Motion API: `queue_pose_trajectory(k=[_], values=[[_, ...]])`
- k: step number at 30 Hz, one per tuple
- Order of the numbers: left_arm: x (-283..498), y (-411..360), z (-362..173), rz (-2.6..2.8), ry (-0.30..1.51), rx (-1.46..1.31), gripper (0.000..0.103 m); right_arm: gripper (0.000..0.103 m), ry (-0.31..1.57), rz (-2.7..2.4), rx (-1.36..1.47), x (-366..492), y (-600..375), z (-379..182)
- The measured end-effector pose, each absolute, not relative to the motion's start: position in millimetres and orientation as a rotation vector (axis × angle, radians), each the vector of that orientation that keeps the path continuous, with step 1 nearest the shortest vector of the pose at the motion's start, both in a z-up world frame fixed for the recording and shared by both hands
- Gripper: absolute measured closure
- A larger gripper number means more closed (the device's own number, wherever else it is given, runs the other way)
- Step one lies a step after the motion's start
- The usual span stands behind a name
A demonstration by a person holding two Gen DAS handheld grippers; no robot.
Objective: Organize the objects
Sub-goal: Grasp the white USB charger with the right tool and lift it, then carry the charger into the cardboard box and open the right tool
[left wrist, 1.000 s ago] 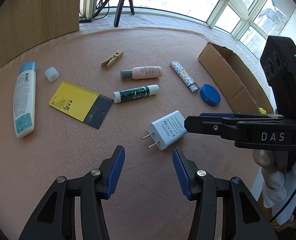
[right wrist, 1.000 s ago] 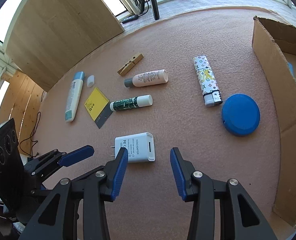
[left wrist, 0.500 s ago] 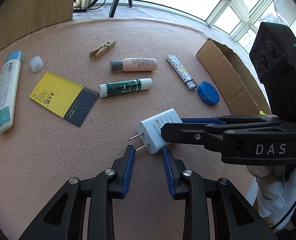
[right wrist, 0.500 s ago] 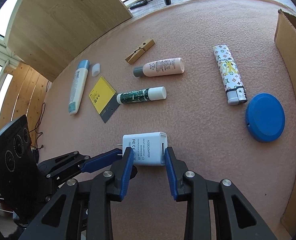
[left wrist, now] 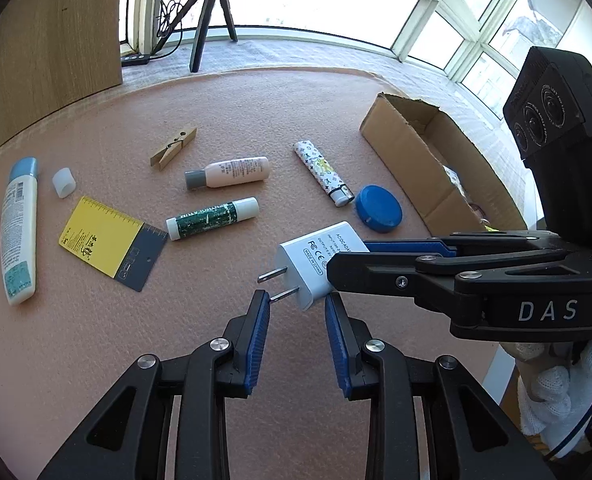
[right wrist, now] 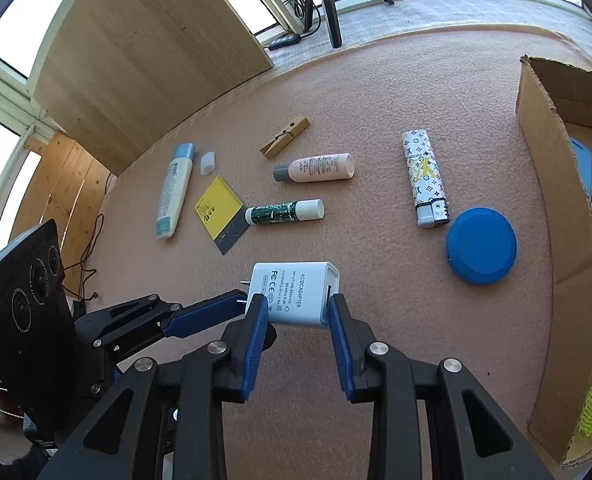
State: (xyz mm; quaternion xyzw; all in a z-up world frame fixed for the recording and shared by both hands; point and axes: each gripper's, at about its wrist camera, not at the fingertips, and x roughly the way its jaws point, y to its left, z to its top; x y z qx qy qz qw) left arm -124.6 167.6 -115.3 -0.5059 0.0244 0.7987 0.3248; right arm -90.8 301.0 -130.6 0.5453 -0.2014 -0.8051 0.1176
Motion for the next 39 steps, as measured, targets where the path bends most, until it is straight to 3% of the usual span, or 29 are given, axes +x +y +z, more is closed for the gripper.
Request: queue_pose_trajectory(k=[15, 26, 39], values=[[-109.5, 295.3, -71.0, 2.002, 0.150, -1.150, 0.072, 0.074, -0.666, -2.589, 1.485, -41.8, 407.5, -79.1], [-99.2, 398.0, -75.7, 1.909, 0.245, -1.117, 0.072, 0.074, -0.779, -2.686, 1.492, -15.4, 489.9, -82.9], [-94.4, 442.2, -87.2, 1.884, 0.283, -1.127, 0.072, 0.075, -0.791, -2.680, 1.528, -10.0, 527.4, -94.7]])
